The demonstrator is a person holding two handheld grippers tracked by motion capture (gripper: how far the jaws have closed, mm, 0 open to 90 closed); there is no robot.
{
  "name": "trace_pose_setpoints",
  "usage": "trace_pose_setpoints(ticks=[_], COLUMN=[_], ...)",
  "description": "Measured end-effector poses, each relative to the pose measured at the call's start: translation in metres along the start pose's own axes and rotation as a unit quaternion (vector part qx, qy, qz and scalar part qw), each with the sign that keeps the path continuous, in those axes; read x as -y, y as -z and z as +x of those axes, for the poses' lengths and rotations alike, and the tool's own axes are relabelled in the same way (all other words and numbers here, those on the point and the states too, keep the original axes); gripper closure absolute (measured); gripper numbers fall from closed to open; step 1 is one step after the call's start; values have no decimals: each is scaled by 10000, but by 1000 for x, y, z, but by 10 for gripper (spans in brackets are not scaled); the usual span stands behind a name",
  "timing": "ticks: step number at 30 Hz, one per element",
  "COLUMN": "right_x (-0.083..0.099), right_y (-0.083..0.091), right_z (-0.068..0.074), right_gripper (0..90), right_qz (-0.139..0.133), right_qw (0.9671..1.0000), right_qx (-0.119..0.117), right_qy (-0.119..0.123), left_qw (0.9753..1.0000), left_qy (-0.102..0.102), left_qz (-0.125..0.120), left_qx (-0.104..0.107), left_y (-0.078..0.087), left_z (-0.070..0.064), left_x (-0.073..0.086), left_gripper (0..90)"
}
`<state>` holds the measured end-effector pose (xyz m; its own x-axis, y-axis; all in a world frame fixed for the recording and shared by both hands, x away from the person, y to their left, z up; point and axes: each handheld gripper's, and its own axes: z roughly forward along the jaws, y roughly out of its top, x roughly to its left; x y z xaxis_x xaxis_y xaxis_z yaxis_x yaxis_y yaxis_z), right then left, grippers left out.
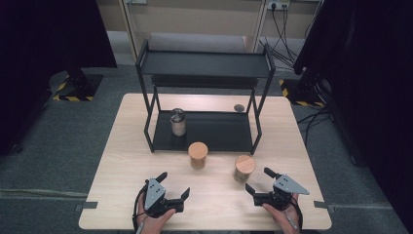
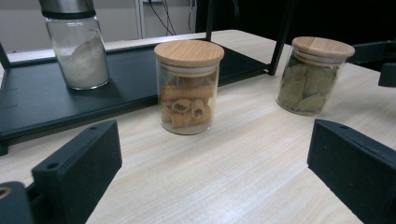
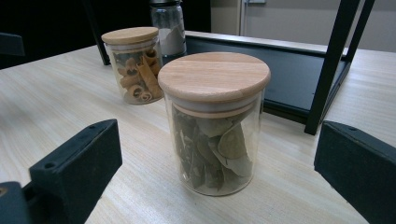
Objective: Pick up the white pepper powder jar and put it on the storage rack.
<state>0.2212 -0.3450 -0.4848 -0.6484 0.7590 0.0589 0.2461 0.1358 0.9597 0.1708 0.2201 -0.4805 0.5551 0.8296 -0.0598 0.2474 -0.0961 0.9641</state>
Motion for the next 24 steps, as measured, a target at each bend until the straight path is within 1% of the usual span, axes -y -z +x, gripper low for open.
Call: trace_pose_setpoints(ticks=[10,14,18,24], right_x=[0,0,1,1], right_y=[0,0,0,0], right_z=[0,0,0,1], right_gripper=[13,12,12,13], right_qz=[-6,-13,-16,-15], right_qw=[10000,10000,10000,10000], right_qx=[6,8,10,15], right_qy=[-6,-4,-3,1], left_qw=[10000,10000,9999,10000], left_qy=[51,46,-52,-1], left_qz=[-30,-48,-84,-61], left_qx=[16,10,-45,-54], left_y=[2,2,3,3], left_z=[-1,-1,-2,-1], left_x=[6,8,9,12], left_gripper=[26,26,26,26])
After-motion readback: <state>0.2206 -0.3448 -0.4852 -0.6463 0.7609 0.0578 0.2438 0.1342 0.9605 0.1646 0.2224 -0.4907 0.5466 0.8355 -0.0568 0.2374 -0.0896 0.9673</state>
